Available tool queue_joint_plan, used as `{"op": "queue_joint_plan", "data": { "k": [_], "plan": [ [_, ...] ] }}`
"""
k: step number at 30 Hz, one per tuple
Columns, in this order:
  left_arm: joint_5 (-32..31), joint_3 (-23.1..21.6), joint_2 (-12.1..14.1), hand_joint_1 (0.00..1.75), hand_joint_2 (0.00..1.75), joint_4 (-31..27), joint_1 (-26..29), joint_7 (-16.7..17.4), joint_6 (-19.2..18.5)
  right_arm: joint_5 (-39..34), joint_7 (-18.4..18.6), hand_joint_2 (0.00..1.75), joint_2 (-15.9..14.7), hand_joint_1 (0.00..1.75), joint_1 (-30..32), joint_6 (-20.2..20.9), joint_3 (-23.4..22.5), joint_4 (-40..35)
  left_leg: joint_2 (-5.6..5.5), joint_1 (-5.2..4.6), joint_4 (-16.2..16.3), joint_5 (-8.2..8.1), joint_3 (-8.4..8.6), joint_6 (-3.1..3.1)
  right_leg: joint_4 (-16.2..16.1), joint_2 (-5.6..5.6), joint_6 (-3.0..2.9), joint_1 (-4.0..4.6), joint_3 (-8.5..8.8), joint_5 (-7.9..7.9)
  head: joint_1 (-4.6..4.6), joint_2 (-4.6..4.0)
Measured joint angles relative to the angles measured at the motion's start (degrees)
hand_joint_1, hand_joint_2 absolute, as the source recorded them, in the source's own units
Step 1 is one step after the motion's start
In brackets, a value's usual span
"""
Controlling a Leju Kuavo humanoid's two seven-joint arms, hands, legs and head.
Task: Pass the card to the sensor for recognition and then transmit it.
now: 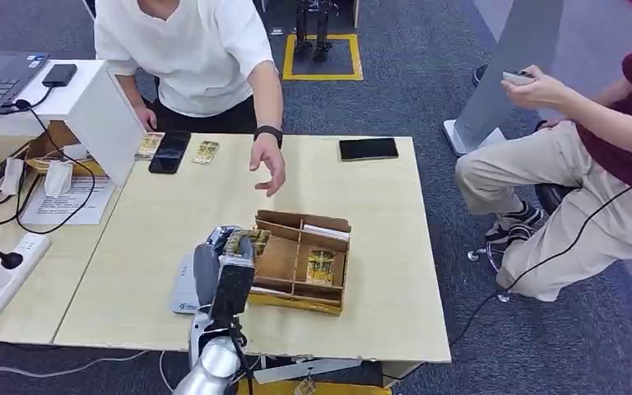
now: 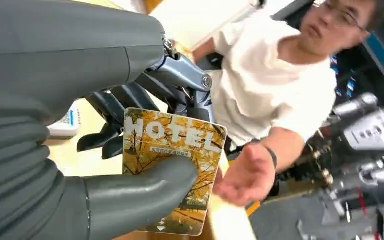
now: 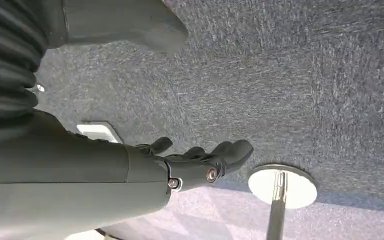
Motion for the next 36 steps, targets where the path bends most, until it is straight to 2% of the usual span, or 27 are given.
{"op": "queue_joint_plan", "data": {
  "k": [4,9,15,22,27,36],
  "plan": [
    [3.22,3.11,0.48,1.75,1.75,-1.73,-2.42,2.87,0.04,1.18,0.02,1.75,0.29,0.0,0.05,0.0,-0.61,-0.79,0.0,0.0,0.0,0.03,0.0,-0.01,0.02,-0.01,0.0,0.0,0.01,0.0,-0.02,0.0],
    [3.77,9.35,0.92,1.75,1.75,-0.79,-6.1,2.94,0.07,2.08,0.2,1.75,0.35,0.0,-0.11,0.0,-1.36,-1.53,0.0,0.0,0.0,0.04,0.0,-0.02,0.02,-0.01,-0.01,0.0,0.01,0.01,0.0,0.0],
    [-1.96,17.65,0.98,1.75,1.75,2.92,-10.27,1.93,0.07,3.0,0.65,1.75,0.4,0.0,-0.33,0.0,-1.55,-1.75,0.02,0.0,0.01,0.04,0.01,-0.02,0.02,0.01,-0.01,0.0,0.0,0.01,0.0,0.0],
    [-10.19,24.0,0.18,1.75,1.75,5.79,-12.58,1.87,0.07,3.41,1.22,1.75,0.4,0.0,-0.4,0.0,-1.6,-1.75,0.01,0.0,0.01,0.04,0.0,-0.02,0.02,0.01,-0.01,0.0,0.0,0.01,0.0,0.0],
    [-11.27,27.08,-0.13,1.75,1.75,7.18,-13.3,1.89,0.04,3.52,1.22,1.75,0.4,0.0,-0.41,0.0,-1.64,-1.75,0.01,0.0,0.01,0.04,0.0,-0.02,0.02,0.0,-0.01,0.0,0.0,0.01,0.0,0.0],
    [-9.74,29.12,-0.92,1.75,1.75,8.83,-13.95,0.97,0.04,3.52,1.29,1.75,0.4,0.0,-0.35,-0.02,-1.75,-1.9,0.01,0.0,0.01,0.04,0.0,-0.02,0.02,0.02,-0.01,0.0,-0.01,0.01,0.0,0.0]
  ]
}}
